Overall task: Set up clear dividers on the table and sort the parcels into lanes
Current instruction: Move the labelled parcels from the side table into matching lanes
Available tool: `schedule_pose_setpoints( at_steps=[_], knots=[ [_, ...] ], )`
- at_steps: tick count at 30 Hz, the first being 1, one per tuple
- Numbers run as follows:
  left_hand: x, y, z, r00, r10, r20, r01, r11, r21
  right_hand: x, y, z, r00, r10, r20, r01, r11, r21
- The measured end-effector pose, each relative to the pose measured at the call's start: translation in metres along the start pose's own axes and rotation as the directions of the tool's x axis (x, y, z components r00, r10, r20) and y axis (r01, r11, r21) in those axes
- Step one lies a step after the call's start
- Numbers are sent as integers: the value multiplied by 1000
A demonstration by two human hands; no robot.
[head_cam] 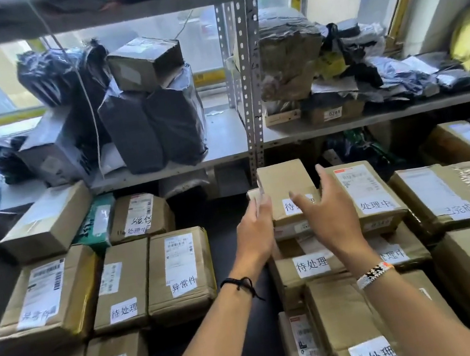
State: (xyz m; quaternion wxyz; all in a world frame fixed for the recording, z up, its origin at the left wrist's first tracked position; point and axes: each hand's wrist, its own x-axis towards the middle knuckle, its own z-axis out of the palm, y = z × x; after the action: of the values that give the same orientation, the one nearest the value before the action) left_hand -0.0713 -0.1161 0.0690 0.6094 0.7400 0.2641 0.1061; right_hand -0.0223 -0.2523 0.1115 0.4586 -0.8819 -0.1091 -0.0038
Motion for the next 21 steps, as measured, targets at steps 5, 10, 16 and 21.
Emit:
schedule_pose_setpoints(
  at_steps=[5, 10, 16, 21],
  knots=[
    [-2, -3, -27, 999, -3, -47, 2, 1000, -11, -9, -42, 15, 978, -210, -22, 206, 972, -118],
    [-3, -13, -64, 995, -7, -104, 3, 999, -39, -23, -78, 53, 954, -293, 63, 298, 951, -82],
    [-5, -36, -129, 966, -45, -254, 33, 998, -51, -46, -109, 122, 914, -332, 231, 336, 942, 24],
    [-12, -59, -207, 909, -61, -412, 37, 997, -66, -76, -137, 197, 853, -325, 408, 300, 946, 126]
  ],
)
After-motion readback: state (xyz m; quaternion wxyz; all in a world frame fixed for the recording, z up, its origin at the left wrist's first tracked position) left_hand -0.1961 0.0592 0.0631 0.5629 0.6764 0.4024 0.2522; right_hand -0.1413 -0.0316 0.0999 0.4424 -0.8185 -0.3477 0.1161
